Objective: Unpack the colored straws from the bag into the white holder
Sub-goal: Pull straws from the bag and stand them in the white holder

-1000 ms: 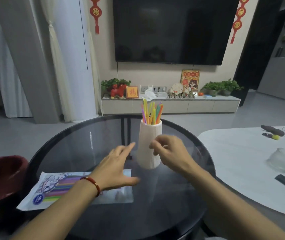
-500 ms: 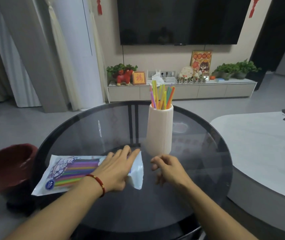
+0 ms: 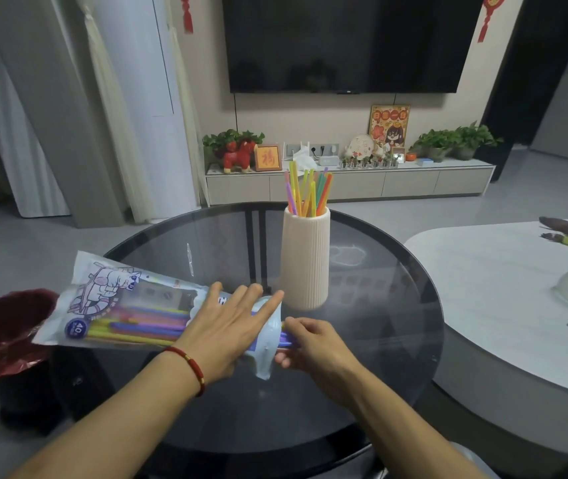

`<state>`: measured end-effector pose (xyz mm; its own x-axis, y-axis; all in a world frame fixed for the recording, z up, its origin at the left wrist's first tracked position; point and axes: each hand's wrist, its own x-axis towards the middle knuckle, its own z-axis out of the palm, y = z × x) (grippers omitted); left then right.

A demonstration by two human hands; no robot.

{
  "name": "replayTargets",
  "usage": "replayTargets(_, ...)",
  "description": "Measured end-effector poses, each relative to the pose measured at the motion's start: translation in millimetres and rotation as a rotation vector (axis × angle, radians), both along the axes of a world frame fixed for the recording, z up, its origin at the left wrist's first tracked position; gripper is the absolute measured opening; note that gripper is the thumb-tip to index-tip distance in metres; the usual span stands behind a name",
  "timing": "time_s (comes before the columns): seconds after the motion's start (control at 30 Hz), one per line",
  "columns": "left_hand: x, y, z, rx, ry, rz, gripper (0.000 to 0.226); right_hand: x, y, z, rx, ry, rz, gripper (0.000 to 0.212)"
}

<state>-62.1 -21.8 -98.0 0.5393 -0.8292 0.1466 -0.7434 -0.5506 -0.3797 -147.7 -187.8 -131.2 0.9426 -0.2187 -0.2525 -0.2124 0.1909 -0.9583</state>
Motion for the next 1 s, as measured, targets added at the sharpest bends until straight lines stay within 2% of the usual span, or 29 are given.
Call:
replayTargets(0.1, -1.1, 0.8, -4.5, -0.044, 0.076, 0.033, 0.127, -0.9, -3.4, -0.8, -0.141, -0.07, -0.088, 0.024)
replayTargets(0.23, -0.4, 1.4, -5.8, -0.062, 0.144, 0.069, 0.128, -1.0, -5.8, -1.5, -0.417, -0.141, -0.174, 0.018)
replayTargets(0.3, 0.6, 2.1, -5.9, -0.059, 0.146, 0.072, 0.129, -0.9, -7.9, -1.2, -0.473, -0.193, -0.179, 0.014)
replayTargets(0.57, 0.9, 2.2, -3.1, -0.041, 0.26, 0.046, 0.139, 2.2, -23.6, -4.7, -0.494, -0.268, -0.104, 0.011)
replayTargets(0.73, 0.7, 4.3, -0.4, 0.023, 0.373, 0.067, 0.14, 4.9, -35.7, -8.8, -0.473, -0.223, -0.05, 0.011)
replayTargets(1.0, 6.4, 2.8, -5.5, -0.025, 0.402, 0.072, 0.146, 0.4, -47.3, -4.1, -0.47, -0.216, -0.056, 0.012)
